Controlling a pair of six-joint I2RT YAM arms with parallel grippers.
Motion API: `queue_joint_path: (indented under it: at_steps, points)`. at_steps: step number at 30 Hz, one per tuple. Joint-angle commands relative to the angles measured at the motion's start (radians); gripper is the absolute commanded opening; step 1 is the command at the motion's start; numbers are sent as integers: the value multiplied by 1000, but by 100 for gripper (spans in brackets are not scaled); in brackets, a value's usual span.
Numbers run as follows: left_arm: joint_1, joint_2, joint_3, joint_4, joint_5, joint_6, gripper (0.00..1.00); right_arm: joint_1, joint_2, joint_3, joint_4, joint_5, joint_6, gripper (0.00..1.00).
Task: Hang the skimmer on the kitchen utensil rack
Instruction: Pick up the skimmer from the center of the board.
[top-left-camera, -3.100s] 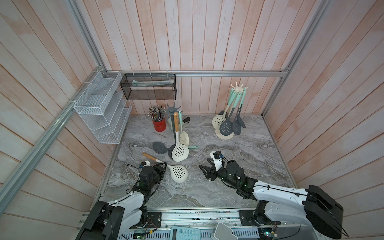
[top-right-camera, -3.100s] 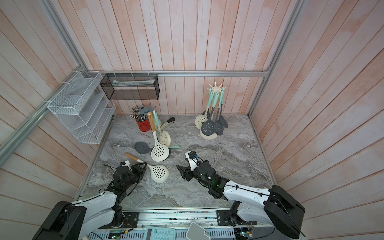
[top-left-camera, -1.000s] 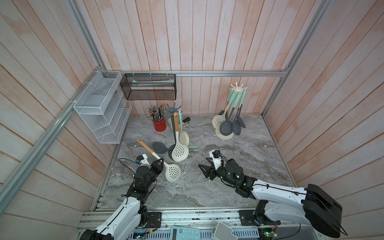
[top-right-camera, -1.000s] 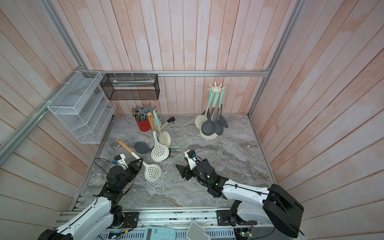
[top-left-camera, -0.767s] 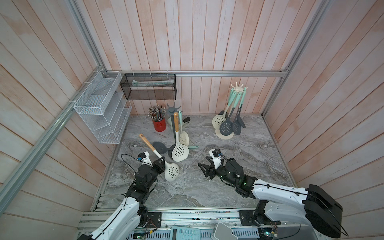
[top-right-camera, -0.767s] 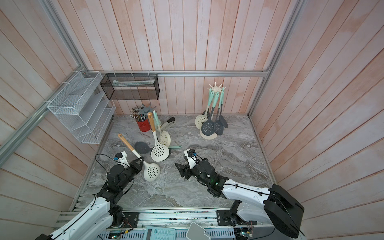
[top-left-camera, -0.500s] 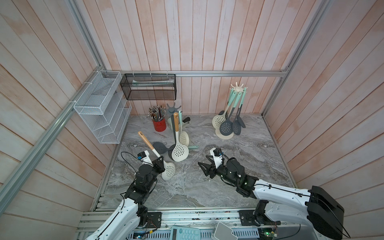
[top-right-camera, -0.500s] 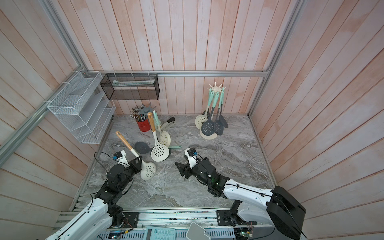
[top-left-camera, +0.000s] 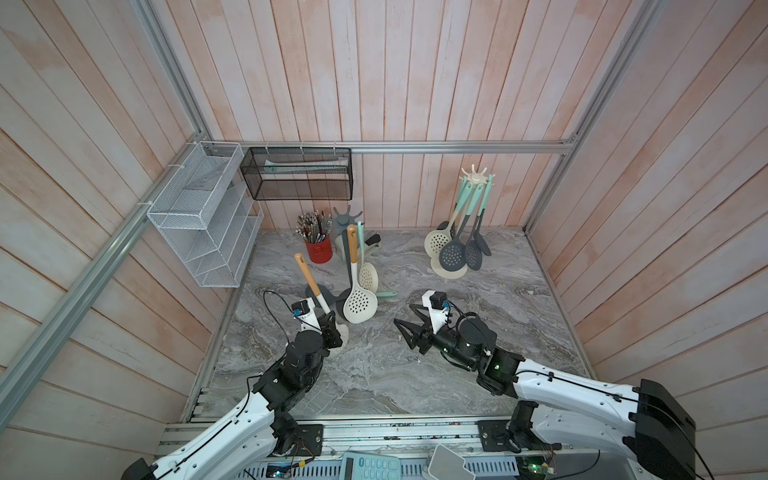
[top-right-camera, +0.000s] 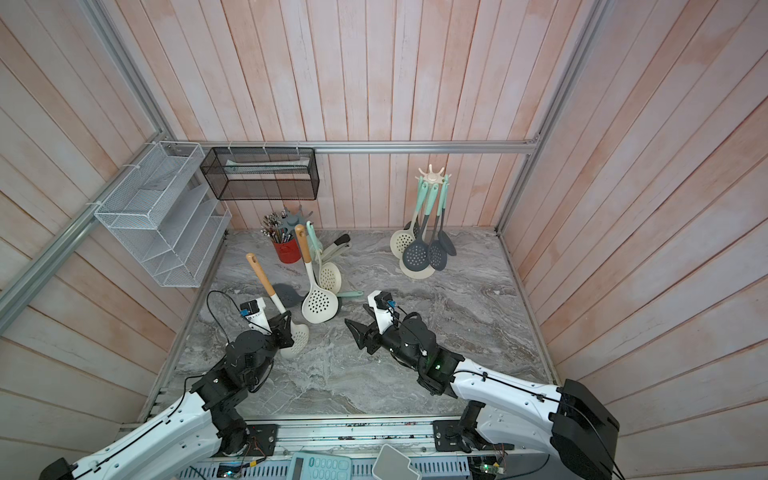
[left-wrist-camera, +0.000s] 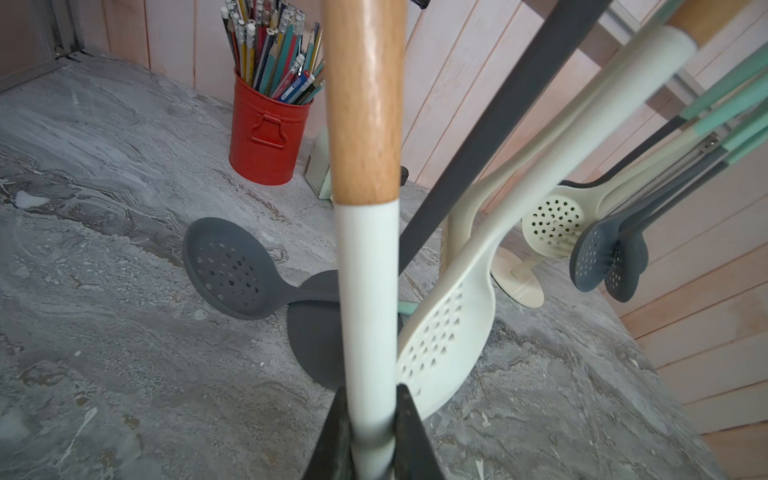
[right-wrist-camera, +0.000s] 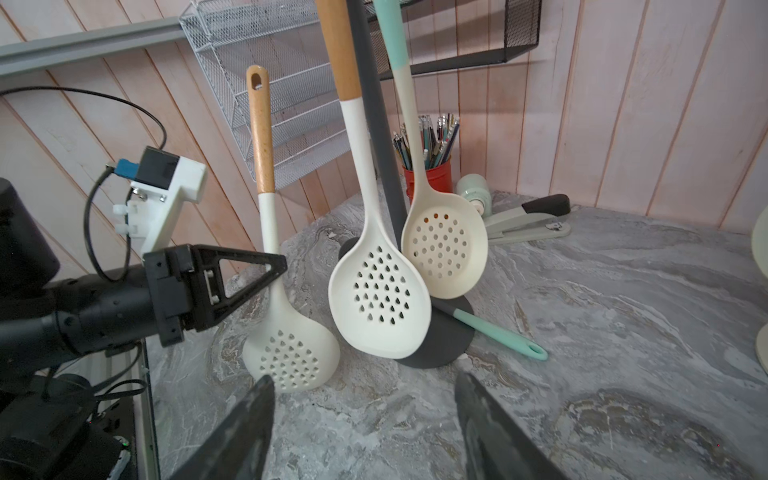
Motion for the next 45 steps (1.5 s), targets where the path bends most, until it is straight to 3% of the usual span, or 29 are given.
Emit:
queue_joint_path:
  at_steps: [1,9,20,31,45]
  points:
    - [-75,-4,39,19,-142,81,4,37,-2,58,0,39,-25,69]
    - [-292,-4,42,52,-309,165,3,113,55,164,17,100,-51,69]
    - [-491,81,65,117,-421,248,3,129,163,318,17,174,-49,69]
    - [-545,219,101,194,-410,268,3,130,245,408,8,177,-48,70]
    - [-555,296,119,262,-399,276,3,92,363,565,-88,297,34,66]
